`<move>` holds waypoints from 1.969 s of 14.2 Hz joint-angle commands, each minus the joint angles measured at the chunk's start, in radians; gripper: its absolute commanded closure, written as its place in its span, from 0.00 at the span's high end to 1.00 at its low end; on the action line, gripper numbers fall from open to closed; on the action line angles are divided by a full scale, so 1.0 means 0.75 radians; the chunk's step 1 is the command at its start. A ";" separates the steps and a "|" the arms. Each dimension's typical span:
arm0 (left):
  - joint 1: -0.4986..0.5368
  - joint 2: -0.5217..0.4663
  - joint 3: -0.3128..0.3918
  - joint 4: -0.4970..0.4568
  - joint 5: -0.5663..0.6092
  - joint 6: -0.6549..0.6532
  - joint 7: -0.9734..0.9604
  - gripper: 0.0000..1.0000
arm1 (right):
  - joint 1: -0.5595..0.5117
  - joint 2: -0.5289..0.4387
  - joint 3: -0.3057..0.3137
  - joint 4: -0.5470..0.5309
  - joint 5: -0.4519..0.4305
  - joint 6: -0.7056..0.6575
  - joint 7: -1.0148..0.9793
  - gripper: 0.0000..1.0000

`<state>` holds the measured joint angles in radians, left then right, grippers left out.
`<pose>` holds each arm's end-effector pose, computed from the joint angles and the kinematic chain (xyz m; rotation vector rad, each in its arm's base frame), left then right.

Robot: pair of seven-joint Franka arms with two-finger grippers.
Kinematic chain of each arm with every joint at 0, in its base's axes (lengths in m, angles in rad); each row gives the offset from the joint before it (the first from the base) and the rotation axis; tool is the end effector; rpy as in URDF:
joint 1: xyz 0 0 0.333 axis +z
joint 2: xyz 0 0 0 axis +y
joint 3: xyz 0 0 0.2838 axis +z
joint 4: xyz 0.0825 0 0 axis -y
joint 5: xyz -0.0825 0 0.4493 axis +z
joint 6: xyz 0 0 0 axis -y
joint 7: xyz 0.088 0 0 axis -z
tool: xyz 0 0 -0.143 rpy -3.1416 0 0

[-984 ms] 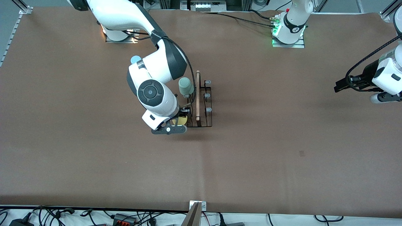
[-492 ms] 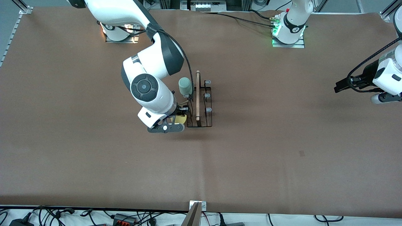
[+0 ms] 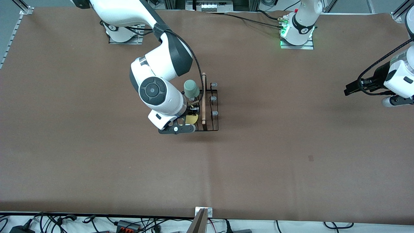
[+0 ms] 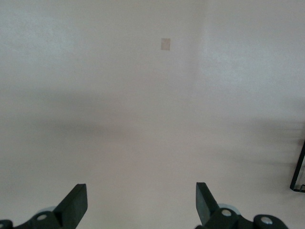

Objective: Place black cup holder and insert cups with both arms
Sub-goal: 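Carry the yellow cup to the rack and hang it on a peg, then release the yellow cup and withdraw the right gripper from the rack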

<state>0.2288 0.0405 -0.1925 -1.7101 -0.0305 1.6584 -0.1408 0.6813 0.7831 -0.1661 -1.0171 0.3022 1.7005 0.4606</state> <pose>0.6248 0.0197 0.4641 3.0924 0.2806 -0.1450 0.6485 0.4523 0.3099 -3.0163 -0.0666 0.2510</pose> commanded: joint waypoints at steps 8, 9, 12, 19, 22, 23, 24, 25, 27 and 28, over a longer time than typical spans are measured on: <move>0.000 0.009 0.001 0.020 0.033 -0.008 -0.009 1.00 | 0.030 0.085 0.003 -0.027 0.016 0.048 0.022 0.21; 0.000 0.009 0.001 0.020 0.033 -0.008 -0.009 1.00 | 0.039 0.097 0.003 -0.027 0.014 0.050 0.028 0.21; 0.000 0.007 0.001 0.020 0.033 -0.008 -0.009 1.00 | 0.039 0.109 0.003 -0.029 0.014 0.060 0.038 0.99; 0.000 0.009 0.001 0.020 0.033 -0.008 -0.007 1.00 | 0.016 -0.115 -0.179 -0.016 -0.031 -0.038 -0.007 1.00; 0.000 0.009 0.001 0.022 0.033 -0.008 -0.007 1.00 | -0.014 -0.175 -0.306 -0.016 -0.037 -0.109 -0.184 1.00; 0.000 0.007 0.001 0.022 0.033 -0.008 -0.007 1.00 | -0.023 -0.185 -0.345 -0.016 -0.037 -0.132 -0.217 1.00; 0.000 0.009 0.001 0.022 0.033 -0.008 -0.007 1.00 | -0.027 -0.203 -0.394 -0.016 -0.037 -0.148 -0.246 1.00; 0.000 0.009 0.001 0.022 0.033 -0.008 -0.007 1.00 | -0.027 -0.228 -0.439 -0.016 -0.035 -0.159 -0.268 1.00; 0.000 0.009 0.001 0.022 0.033 -0.008 -0.007 1.00 | -0.010 -0.238 -0.543 -0.016 -0.029 -0.165 -0.301 1.00; 0.000 0.009 0.001 0.022 0.033 -0.008 -0.007 1.00 | -0.025 -0.238 -0.554 -0.018 -0.025 -0.179 -0.307 1.00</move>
<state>0.2299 0.0435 -0.1919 -1.7098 -0.0305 1.6584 -0.1408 0.6537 0.6278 -0.5479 -1.0089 0.2852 1.5857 0.2532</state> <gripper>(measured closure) 0.000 0.000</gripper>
